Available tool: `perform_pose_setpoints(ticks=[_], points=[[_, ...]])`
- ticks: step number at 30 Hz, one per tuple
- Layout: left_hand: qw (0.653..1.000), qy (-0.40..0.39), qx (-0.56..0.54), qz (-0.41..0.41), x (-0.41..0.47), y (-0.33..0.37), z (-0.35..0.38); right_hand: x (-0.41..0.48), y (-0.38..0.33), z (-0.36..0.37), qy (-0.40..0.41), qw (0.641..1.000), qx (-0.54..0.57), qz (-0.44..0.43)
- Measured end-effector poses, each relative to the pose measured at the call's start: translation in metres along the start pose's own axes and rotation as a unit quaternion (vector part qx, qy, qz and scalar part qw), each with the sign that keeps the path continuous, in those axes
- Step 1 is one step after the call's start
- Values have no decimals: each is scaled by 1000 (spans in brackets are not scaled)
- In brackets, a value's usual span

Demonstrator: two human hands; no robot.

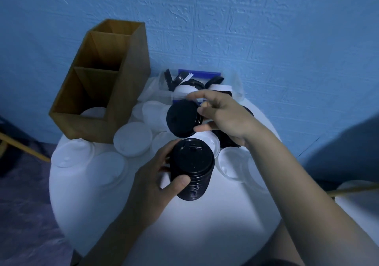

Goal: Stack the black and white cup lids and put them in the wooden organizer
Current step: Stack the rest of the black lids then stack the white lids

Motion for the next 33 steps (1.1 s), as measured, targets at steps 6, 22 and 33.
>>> perform_pose_setpoints(ticks=[6, 22, 33], points=[[1000, 4, 9, 2, 0, -2, 0, 5, 0, 12, 34, 997, -64, -23], [1000, 11, 9, 13, 1, -5, 2, -56, 17, -111, 209, 974, -81, -11], [1000, 8, -6, 16, 2, 1, 2, -54, 28, -101, 266, 935, -229, -46]])
Point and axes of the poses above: each hand's wrist, its own x-axis towards the middle knuckle, its own z-axis out of the palm, y = z × x, the point moved 3 cm from there along x, towards the middle knuckle, and after that the axes turned 8 degrees about x, right-handed, at the moved point
